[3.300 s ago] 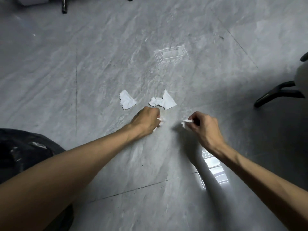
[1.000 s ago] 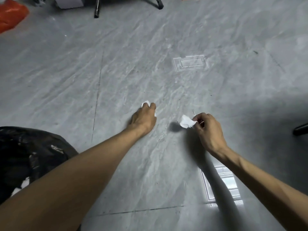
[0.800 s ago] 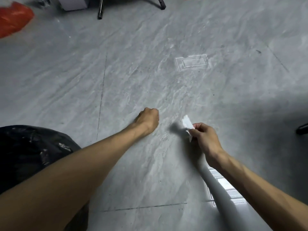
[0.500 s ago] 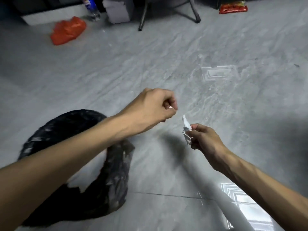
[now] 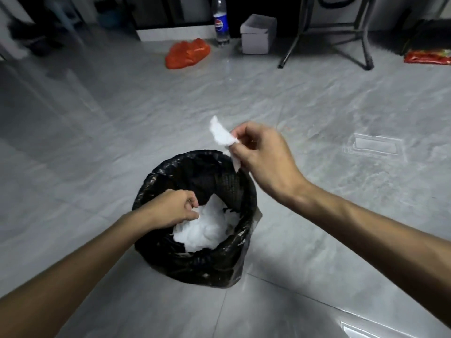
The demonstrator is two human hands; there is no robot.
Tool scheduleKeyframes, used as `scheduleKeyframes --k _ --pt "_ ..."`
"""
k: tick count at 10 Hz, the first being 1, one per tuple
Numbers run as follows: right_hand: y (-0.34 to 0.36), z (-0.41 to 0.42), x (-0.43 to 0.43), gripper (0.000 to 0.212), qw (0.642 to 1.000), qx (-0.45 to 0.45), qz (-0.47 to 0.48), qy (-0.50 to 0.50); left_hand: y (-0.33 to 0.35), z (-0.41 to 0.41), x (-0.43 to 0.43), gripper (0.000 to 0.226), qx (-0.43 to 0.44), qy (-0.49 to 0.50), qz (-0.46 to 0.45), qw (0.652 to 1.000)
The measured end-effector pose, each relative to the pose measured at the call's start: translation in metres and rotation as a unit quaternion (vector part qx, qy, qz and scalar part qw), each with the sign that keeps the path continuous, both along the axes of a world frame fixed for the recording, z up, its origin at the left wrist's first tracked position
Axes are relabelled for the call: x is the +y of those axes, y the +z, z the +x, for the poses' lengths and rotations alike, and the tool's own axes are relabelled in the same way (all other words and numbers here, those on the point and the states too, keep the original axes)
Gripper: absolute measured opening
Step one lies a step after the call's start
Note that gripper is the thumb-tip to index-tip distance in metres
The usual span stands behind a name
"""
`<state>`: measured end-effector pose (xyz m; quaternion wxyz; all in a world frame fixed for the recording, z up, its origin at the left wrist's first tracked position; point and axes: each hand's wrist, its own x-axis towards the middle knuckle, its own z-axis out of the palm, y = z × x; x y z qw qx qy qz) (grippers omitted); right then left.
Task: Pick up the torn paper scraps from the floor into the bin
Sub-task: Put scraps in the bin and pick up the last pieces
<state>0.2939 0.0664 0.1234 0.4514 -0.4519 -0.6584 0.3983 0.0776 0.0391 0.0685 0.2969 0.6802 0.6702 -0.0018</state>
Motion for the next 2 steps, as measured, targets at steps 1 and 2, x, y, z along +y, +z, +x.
scheduleKeyframes --k 1,2 --pt "-0.027 -0.028 0.007 0.012 0.958 -0.273 0.009 0.084 -0.008 -0.012 0.007 0.015 -0.009 0.043 0.020 0.999" --pt "-0.033 -0.031 0.012 0.018 0.939 -0.329 0.008 0.102 -0.001 -0.012 0.018 0.017 -0.031 0.065 0.042 0.997"
